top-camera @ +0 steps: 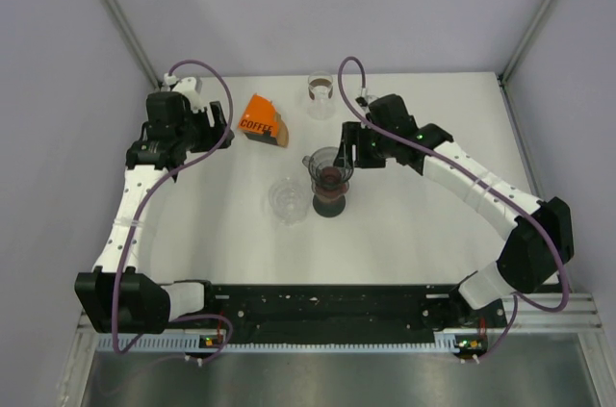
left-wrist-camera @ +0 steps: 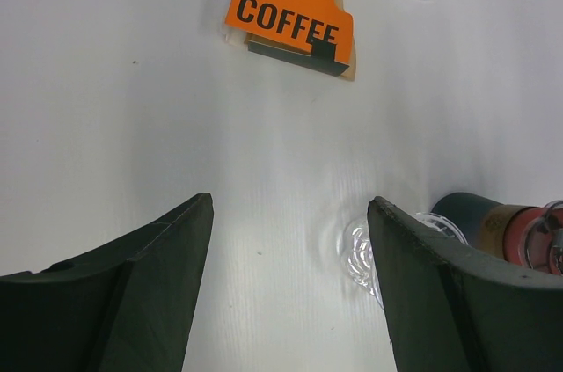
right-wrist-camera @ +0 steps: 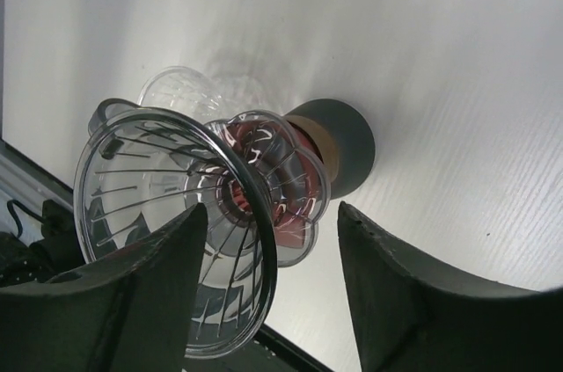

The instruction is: Place the coffee filter in the dripper

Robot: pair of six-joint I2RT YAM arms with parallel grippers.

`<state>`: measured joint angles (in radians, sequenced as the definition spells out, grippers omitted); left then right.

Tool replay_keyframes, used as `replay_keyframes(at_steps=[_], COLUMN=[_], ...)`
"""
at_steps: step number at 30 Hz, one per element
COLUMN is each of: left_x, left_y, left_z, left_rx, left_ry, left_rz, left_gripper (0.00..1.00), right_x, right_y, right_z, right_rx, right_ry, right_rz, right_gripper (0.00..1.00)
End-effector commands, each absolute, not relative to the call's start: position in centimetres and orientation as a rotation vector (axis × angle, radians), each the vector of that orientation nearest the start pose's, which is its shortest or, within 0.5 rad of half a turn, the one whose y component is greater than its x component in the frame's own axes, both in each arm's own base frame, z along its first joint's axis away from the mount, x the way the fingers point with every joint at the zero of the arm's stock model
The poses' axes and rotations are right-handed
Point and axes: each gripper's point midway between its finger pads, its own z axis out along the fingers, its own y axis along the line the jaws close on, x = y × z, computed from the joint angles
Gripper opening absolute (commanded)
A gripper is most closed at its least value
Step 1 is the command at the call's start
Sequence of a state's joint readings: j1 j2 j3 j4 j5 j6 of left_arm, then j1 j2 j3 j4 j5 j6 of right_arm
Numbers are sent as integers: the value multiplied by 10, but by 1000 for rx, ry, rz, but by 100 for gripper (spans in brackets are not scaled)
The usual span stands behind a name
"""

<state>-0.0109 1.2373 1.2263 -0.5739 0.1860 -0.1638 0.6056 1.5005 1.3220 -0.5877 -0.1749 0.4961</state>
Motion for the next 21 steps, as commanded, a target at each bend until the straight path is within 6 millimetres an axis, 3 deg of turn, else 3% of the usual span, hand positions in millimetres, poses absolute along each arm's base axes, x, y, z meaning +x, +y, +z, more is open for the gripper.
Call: replay_keyframes(at_steps=[1, 5, 10, 16, 21], left_x=[368, 377, 418, 468, 507], left_y=[-41, -39, -43, -98, -126], left_z=[261, 258, 248, 231, 202], left_rx=[-15, 23, 72, 265, 370], left_ry=[2100, 2123, 2174, 2169, 2185], left_rz=[-281, -259, -91, 69, 220], left_gripper=[77, 75, 72, 77, 77], right_x=[312, 317, 325, 334, 331], right_y=[271, 265, 241, 194, 180], right_z=[225, 261, 292, 293, 280], right_rx=[-234, -271, -270, -173, -180], right_ry=[2341, 2229, 2119, 2075, 2091], right_rz=[736, 709, 575, 359, 291], right_gripper=[64, 78, 92, 96, 96])
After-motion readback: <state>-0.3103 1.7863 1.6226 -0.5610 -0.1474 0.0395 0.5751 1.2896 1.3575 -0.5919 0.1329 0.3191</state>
